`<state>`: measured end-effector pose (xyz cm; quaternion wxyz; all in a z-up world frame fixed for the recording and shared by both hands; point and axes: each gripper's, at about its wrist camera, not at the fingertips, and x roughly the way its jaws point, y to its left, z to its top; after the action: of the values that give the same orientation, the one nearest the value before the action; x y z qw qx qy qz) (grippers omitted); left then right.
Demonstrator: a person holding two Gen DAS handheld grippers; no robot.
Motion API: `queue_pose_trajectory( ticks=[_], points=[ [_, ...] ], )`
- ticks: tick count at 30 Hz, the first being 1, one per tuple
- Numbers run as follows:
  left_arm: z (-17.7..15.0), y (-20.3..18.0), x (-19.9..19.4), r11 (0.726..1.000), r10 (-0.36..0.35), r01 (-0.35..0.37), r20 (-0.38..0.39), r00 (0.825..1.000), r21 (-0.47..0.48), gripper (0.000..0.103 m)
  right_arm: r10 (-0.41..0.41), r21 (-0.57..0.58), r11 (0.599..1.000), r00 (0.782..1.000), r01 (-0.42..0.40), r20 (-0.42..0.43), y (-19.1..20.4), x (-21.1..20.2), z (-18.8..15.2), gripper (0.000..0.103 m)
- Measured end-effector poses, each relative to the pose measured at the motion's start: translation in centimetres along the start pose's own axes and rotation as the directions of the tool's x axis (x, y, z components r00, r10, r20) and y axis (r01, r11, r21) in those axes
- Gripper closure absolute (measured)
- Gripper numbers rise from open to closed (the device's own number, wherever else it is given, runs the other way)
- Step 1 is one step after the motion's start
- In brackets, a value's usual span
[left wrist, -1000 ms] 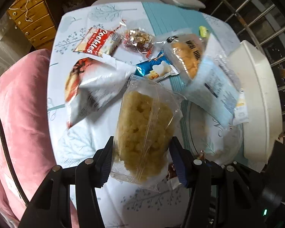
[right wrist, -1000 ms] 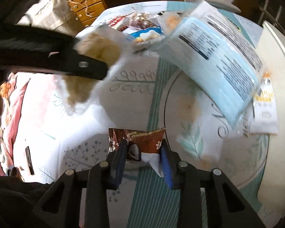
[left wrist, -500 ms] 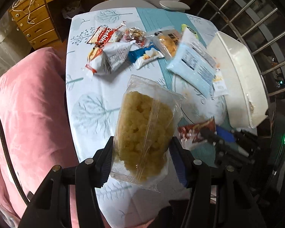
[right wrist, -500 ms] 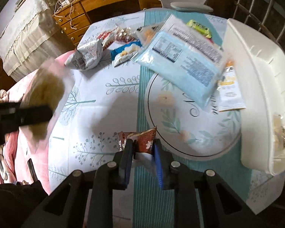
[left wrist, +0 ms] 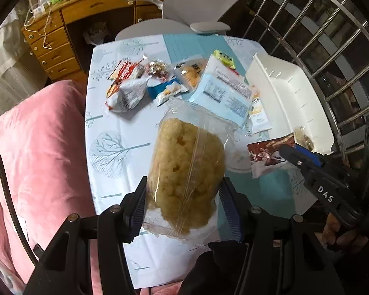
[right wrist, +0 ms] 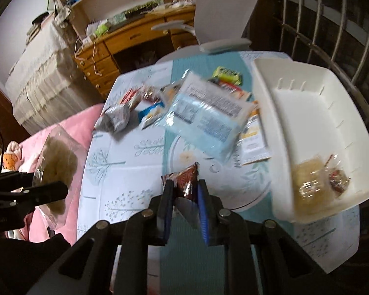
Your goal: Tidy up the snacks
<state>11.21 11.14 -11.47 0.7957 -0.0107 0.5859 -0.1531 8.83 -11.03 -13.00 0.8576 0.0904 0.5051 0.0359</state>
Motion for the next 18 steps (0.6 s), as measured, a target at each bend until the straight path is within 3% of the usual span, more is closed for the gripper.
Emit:
queue_pose_trajectory(
  ticks=[3,10,18],
  points=[
    [0.3,-2.3,-0.5,1.0,0.008,-0.007,0.029,1.0,-0.015,0.048,0.02,-0.001,1.0,0.999,-0.02,0.031,-2.7,-1.6,0.6,0.086],
    [1.3,-9.0,-1.2,0.999,-0.018,0.02,0.094,0.995,-0.027,0.048,0.035,-0.058,0.998,0.997,-0.031,0.065,-8.5,-4.8,1.6,0.101],
    [2.8,-18.3,-0.3,0.996,-0.077,0.071,0.151,0.986,0.047,0.048,0.041,-0.149,0.989,0.992,-0.024,0.117,-14.3,-7.8,2.5,0.102]
  ],
)
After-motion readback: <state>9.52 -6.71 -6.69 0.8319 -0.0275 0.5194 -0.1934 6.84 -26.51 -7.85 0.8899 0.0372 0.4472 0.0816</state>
